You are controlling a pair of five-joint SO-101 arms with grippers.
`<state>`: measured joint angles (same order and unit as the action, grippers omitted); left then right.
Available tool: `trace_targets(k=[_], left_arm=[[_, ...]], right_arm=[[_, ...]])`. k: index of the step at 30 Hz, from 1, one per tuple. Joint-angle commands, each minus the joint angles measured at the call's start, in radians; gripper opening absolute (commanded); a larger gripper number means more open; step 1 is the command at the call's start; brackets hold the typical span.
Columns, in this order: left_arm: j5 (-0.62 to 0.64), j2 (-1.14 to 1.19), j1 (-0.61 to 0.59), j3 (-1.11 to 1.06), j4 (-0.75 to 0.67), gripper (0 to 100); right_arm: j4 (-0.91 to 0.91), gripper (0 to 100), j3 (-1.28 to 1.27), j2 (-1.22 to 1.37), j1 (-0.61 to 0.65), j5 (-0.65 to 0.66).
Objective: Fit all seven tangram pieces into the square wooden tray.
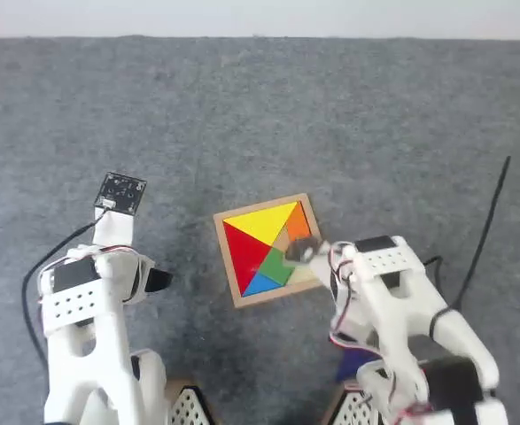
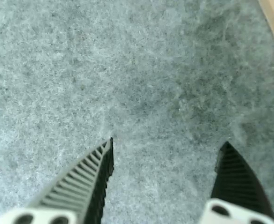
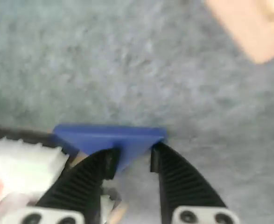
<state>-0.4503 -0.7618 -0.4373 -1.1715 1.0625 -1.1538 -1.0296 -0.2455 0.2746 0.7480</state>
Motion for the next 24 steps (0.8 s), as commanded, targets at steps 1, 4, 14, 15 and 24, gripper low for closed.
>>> trace_targets(k=[1,4,14,15,24], left_arm=[[-0.003,-0.021,-0.002,0.033,0.000,33],[-0.003,-0.021,-0.002,0.033,0.000,33],[-0.003,-0.021,-0.002,0.031,-0.003,33],[-0.003,-0.021,-0.002,0.030,-0.003,33],[-0.003,-0.021,-0.002,0.031,-0.005,33]], right_arm=[[0.163,11.7,0.051,0.016,-0.048,-0.057],[0.174,11.7,0.098,0.015,-0.114,-0.060],[0.165,11.7,0.226,-0.036,-0.265,-0.144],[0.159,11.7,0.221,-0.062,-0.262,-0.147],[-0.116,18.9,-0.049,-0.499,0.070,-0.074]])
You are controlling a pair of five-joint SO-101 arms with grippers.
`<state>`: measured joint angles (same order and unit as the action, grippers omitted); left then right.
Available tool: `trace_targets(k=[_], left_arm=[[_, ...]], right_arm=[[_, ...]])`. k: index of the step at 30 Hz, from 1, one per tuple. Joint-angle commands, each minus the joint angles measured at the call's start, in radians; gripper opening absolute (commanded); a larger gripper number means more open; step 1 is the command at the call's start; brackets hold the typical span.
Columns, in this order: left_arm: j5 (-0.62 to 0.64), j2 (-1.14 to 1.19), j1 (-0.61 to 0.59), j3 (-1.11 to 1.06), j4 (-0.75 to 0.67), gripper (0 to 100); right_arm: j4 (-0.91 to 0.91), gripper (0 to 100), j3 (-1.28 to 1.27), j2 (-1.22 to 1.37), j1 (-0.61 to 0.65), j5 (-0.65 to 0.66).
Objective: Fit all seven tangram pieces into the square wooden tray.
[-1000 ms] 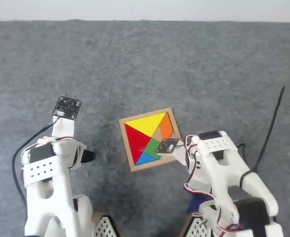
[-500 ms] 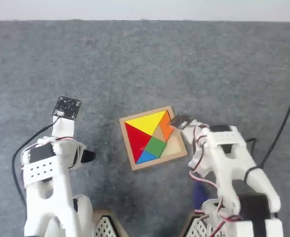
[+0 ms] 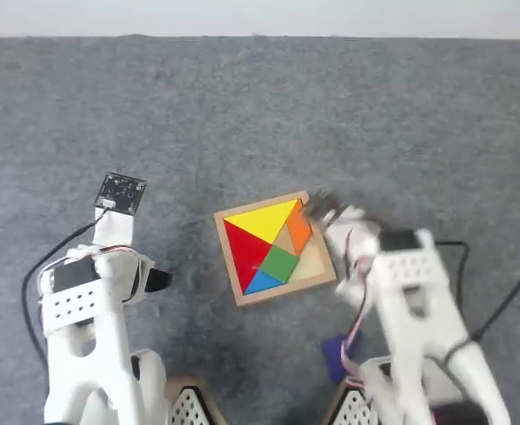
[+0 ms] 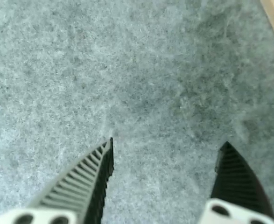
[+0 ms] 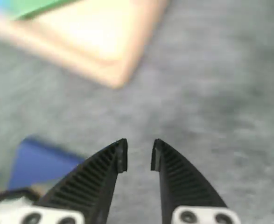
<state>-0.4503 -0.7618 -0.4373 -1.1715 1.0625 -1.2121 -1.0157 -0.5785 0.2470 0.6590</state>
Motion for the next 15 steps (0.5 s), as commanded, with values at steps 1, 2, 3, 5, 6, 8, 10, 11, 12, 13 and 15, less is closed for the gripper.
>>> trace_targets(k=[1,2,3,5,6,8,10,11,12,13,15], left_arm=[[-0.003,-0.021,-0.002,0.031,-0.005,33],[-0.003,-0.021,-0.002,0.030,-0.005,33],[-0.003,-0.021,-0.002,0.030,-0.005,33],[-0.003,-0.021,-0.002,0.030,-0.003,33],[-0.003,-0.021,-0.002,0.030,-0.002,33],[-0.003,-0.021,-0.002,0.030,0.000,33],[-0.003,-0.021,-0.002,0.030,0.000,33],[-0.003,-0.021,-0.002,0.030,-0.003,33],[-0.003,-0.021,-0.002,0.031,-0.003,33],[-0.003,-0.021,-0.002,0.031,-0.003,33],[-0.003,-0.021,-0.002,0.031,-0.003,33]], right_arm=[[-0.079,22.1,-0.091,-0.209,0.122,0.021],[-0.099,25.2,-0.112,-0.245,0.143,0.031],[-0.120,27.7,-0.130,-0.271,0.162,0.060],[-0.160,29.6,-0.146,-0.297,0.177,0.155],[-0.179,29.6,-0.146,-0.295,0.177,0.203],[-0.225,29.6,-0.146,-0.289,0.185,0.288],[-0.246,29.6,-0.146,-0.280,0.180,0.368],[-0.248,29.6,-0.146,-0.271,0.180,0.407],[-0.248,29.6,-0.146,-0.257,0.185,0.451],[-0.248,29.6,-0.144,-0.242,0.188,0.500],[-0.248,29.6,-0.144,-0.199,0.189,0.578]])
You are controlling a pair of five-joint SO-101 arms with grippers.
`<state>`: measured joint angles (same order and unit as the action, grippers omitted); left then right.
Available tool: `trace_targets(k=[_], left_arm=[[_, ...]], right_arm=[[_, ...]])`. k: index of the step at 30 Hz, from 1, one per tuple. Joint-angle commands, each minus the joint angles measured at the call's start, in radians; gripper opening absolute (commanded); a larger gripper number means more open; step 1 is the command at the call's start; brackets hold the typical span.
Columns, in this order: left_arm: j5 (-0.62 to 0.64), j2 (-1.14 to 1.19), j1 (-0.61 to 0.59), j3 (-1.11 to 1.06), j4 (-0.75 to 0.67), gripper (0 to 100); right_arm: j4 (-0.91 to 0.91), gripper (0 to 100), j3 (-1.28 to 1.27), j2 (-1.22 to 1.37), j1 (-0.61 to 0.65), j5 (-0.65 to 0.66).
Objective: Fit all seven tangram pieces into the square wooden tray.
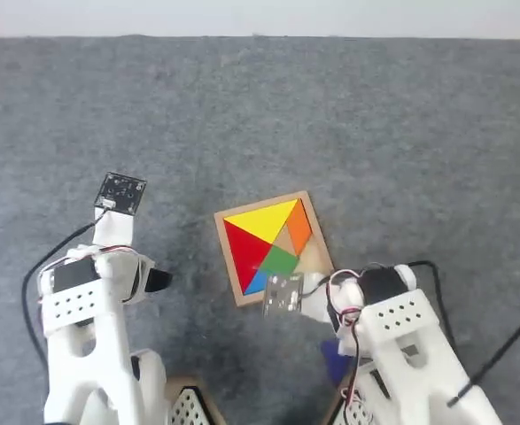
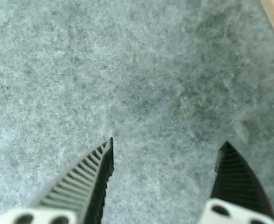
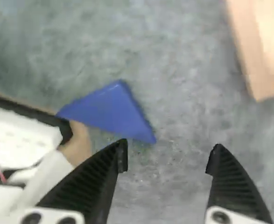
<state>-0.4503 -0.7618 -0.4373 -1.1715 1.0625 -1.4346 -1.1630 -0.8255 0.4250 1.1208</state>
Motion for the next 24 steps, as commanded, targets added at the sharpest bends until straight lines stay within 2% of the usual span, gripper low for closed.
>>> trace_targets(k=[1,9,16,21,24], left_arm=[[-0.003,-0.021,-0.002,0.031,-0.003,33],[-0.003,-0.021,-0.003,0.042,0.000,33],[-0.003,-0.021,-0.034,0.058,0.002,33],[-0.003,-0.021,-0.034,0.058,0.003,33],[-0.003,-0.021,-0.034,0.058,0.003,33]], right_arm=[[-0.024,29.6,0.003,0.073,0.012,0.132],[0.042,29.6,-0.002,0.243,0.013,0.222],[0.090,29.3,-0.002,0.332,0.013,0.222],[0.130,22.2,-0.002,0.398,0.013,0.221],[0.157,21.8,-0.002,0.437,0.012,0.201]])
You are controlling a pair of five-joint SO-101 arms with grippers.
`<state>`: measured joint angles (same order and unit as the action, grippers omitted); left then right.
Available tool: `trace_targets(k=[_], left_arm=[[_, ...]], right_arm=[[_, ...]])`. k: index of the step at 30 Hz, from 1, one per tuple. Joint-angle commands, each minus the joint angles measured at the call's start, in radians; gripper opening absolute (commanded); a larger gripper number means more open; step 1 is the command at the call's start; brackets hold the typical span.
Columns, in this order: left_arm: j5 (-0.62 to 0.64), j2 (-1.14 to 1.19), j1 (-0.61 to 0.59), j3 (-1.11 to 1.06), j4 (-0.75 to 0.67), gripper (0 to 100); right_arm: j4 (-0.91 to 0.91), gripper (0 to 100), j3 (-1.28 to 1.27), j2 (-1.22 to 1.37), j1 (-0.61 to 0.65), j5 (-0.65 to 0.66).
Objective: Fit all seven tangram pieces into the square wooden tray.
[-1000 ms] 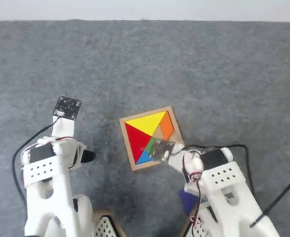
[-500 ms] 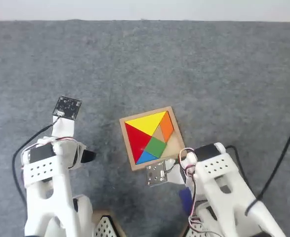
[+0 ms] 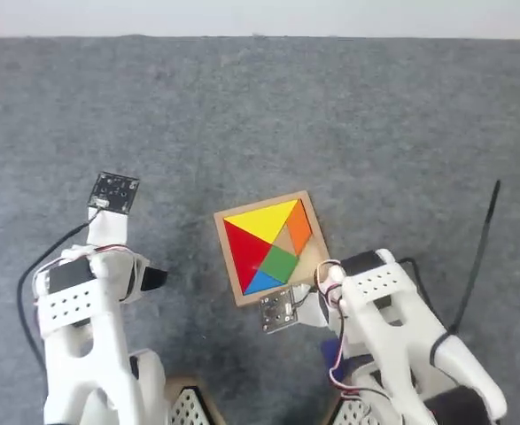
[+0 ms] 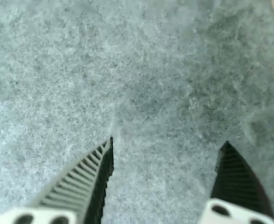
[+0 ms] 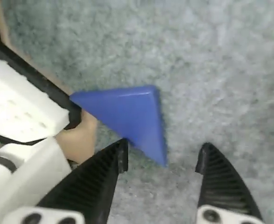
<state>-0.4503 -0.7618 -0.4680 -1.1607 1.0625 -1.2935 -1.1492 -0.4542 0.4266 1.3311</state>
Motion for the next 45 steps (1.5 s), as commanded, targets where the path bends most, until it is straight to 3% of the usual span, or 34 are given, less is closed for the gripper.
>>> trace_targets(k=[1,9,21,29,34,38,41,45], left_arm=[[-0.003,-0.021,-0.003,0.047,0.003,33],[-0.003,-0.021,-0.003,0.047,0.003,33],[-0.003,-0.020,-0.003,0.042,0.003,33],[-0.003,-0.020,-0.003,0.042,0.003,33],[-0.003,-0.020,-0.003,0.042,0.003,33],[-0.003,-0.017,-0.003,0.042,0.003,33],[-0.003,-0.015,-0.003,0.042,0.003,33],[-0.003,-0.015,-0.002,0.042,0.003,33]], right_arm=[[0.035,21.4,-0.015,0.074,0.010,-0.040],[0.122,16.5,-0.009,0.122,0.010,-0.176],[0.249,16.5,0.086,0.113,0.004,-0.605],[0.248,16.5,0.241,0.113,-0.165,-0.841],[0.245,16.5,0.233,0.113,-0.188,-0.862],[0.245,19.6,0.178,0.111,-0.071,-0.796],[0.242,25.9,0.172,0.111,-0.002,-0.879],[0.240,23.8,0.172,0.104,0.022,-0.922]])
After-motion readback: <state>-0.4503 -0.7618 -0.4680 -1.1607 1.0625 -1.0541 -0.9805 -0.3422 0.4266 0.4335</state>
